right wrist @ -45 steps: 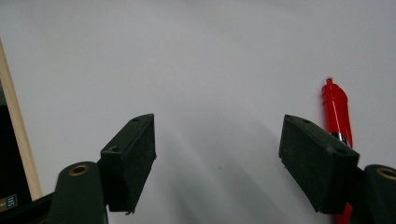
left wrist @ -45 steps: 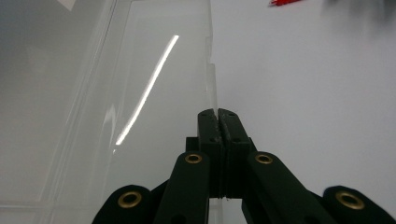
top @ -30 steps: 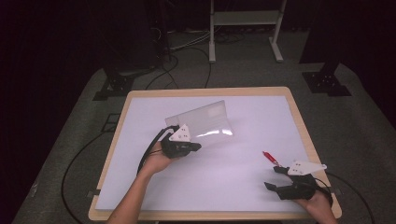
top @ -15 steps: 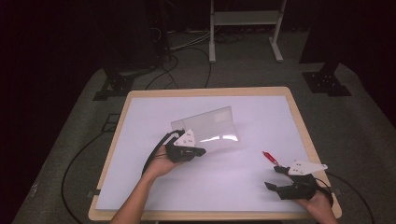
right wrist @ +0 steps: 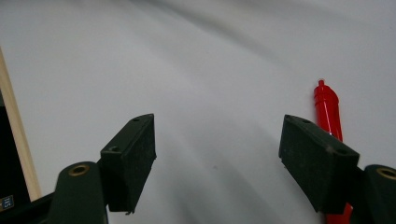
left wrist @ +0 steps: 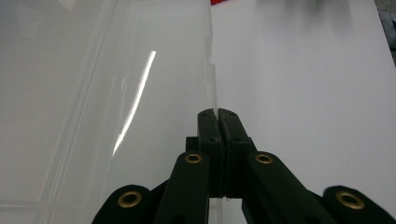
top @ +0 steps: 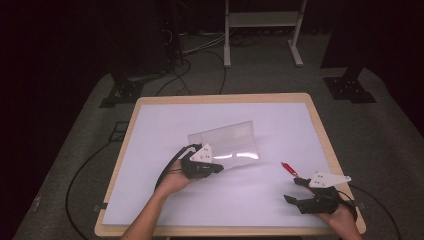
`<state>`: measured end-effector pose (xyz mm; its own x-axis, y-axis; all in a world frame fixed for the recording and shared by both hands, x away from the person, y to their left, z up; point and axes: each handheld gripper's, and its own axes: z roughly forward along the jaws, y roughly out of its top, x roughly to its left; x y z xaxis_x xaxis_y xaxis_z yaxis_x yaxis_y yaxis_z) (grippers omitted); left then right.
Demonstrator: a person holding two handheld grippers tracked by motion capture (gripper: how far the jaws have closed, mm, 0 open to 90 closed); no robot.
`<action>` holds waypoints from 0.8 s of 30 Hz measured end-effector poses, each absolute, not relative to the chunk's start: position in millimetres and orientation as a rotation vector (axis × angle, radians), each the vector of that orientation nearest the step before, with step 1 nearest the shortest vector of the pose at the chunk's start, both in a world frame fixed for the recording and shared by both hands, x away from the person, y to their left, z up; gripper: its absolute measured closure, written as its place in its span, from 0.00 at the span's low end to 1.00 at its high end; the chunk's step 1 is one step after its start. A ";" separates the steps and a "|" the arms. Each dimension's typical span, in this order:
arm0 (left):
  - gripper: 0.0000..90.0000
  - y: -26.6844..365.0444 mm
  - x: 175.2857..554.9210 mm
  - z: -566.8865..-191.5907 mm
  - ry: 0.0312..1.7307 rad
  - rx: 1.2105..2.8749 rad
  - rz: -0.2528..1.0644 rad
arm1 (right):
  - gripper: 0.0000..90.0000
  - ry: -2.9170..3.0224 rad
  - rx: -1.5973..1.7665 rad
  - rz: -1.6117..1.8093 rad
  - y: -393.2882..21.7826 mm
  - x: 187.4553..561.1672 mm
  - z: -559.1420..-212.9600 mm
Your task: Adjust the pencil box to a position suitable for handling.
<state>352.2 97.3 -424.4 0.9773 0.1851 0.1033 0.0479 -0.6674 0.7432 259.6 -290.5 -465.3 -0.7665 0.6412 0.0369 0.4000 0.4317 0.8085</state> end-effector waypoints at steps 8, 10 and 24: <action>1.00 89.4 347.8 -432.3 0.130 2.317 0.189 | 0.29 2.409 0.904 1.250 -291.3 260.0 -465.3; 1.00 88.3 347.4 -434.5 0.129 2.321 0.185 | 0.29 2.408 0.902 1.250 -291.7 260.0 -465.1; 1.00 81.0 346.2 -448.3 0.102 2.342 0.133 | 0.29 2.410 0.912 1.251 -292.3 259.9 -465.8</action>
<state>346.2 81.0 -448.3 0.9913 0.1141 0.0655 0.0330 -0.6978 0.7155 259.9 -292.3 -465.8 -0.7632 0.6448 0.0425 0.4058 0.4270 0.8081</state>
